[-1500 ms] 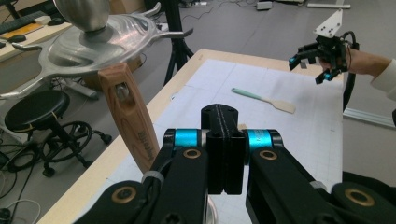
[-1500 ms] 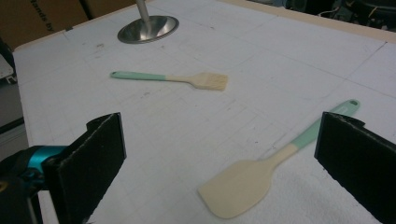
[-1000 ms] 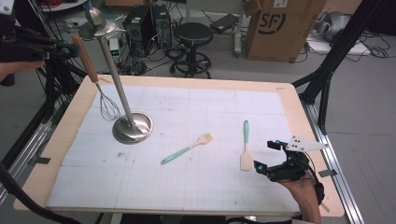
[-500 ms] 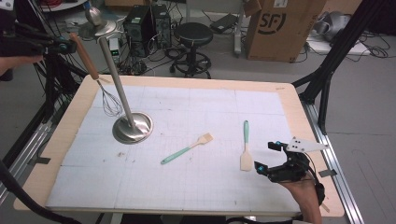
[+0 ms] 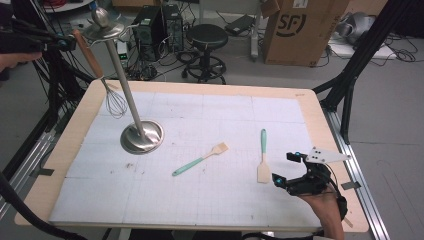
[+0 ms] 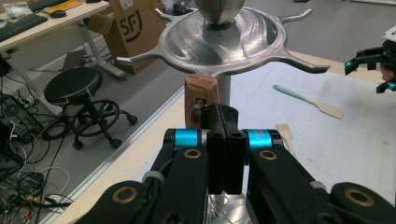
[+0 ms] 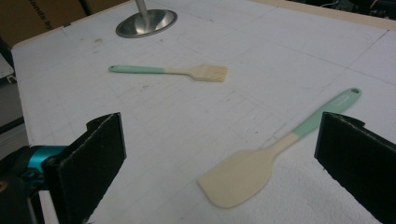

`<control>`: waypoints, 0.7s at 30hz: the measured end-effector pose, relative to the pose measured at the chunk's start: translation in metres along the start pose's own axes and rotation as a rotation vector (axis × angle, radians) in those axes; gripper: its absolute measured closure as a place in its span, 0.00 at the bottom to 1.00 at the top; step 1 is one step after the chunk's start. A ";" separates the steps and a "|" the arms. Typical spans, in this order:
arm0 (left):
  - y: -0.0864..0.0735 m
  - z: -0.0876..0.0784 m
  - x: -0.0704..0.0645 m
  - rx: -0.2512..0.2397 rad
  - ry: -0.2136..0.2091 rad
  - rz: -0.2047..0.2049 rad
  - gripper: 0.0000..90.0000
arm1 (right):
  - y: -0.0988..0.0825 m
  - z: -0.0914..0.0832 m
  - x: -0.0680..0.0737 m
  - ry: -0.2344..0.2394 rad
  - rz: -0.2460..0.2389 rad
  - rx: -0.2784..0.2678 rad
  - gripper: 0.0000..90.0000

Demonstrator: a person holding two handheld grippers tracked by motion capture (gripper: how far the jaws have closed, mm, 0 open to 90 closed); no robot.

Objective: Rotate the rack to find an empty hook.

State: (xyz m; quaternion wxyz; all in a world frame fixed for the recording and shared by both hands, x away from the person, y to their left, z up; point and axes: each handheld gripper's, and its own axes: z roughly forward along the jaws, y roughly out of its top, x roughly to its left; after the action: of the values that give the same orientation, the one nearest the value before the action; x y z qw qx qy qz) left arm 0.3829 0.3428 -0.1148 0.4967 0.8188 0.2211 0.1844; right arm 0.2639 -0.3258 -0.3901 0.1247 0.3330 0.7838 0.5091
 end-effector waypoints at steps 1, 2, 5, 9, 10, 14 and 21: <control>0.000 0.000 0.000 0.000 0.001 -0.001 1.00 | 0.000 0.000 0.000 0.001 0.000 0.000 0.01; 0.000 -0.001 -0.001 0.005 0.002 0.001 1.00 | 0.000 0.000 0.000 0.000 0.000 0.000 0.01; -0.002 -0.004 -0.004 0.001 -0.003 -0.012 1.00 | 0.000 0.000 0.000 -0.001 -0.002 0.001 0.01; -0.006 -0.009 -0.009 0.009 0.003 -0.028 1.00 | 0.000 0.000 0.001 0.002 0.001 0.003 0.01; -0.006 -0.011 -0.010 0.010 0.003 -0.026 1.00 | 0.000 0.000 0.001 0.001 -0.001 0.002 0.01; -0.008 -0.014 -0.017 0.015 -0.003 -0.021 1.00 | 0.000 0.000 0.001 0.002 -0.001 -0.001 0.01; -0.004 -0.019 -0.035 0.019 -0.015 0.002 1.00 | 0.002 0.000 0.003 0.006 -0.010 -0.002 0.01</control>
State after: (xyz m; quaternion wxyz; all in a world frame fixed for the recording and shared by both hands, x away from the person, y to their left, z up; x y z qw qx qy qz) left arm 0.3434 0.3397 -0.1131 0.4903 0.8251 0.2182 0.1767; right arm 0.2622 -0.3234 -0.3876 0.1250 0.3274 0.7854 0.5103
